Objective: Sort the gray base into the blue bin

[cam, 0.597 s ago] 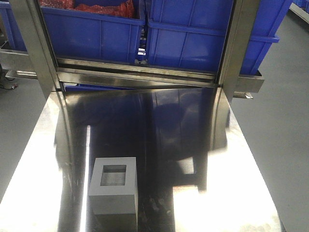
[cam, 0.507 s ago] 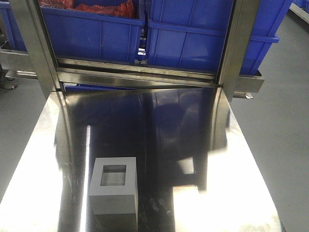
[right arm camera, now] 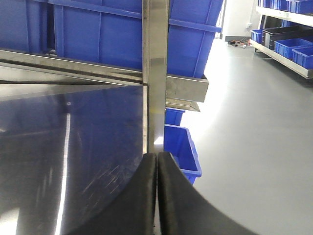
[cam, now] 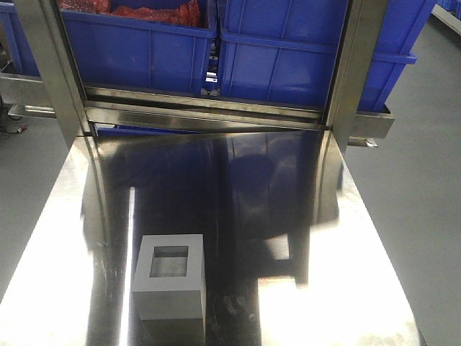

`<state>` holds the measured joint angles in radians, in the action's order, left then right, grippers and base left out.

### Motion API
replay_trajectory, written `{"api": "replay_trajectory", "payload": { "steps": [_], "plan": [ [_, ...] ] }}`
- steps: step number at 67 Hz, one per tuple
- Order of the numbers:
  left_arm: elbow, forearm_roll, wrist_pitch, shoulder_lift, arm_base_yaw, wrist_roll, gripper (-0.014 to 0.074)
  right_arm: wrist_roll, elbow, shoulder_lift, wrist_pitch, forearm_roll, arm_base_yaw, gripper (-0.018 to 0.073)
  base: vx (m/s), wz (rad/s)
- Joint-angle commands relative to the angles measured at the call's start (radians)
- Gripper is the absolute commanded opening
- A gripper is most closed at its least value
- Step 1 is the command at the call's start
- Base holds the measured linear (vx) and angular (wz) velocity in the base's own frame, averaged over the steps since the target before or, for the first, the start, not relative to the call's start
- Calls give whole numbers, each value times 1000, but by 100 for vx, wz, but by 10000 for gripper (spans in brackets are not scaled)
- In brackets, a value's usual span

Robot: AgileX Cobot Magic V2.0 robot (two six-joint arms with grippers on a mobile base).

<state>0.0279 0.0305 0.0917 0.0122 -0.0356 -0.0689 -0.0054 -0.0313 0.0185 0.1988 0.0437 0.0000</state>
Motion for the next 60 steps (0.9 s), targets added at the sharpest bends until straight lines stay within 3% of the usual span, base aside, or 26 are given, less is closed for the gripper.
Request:
{"api": "replay_trajectory", "payload": {
  "steps": [1,60],
  "plan": [
    [-13,0,-76,16,5,-8,-7,-7,-6,9,-74,9,-5,-5,0,0],
    [-15,2,-120,16,5,-6,-7,-7,-6,9,-73,9,-5,-5,0,0]
  ]
}}
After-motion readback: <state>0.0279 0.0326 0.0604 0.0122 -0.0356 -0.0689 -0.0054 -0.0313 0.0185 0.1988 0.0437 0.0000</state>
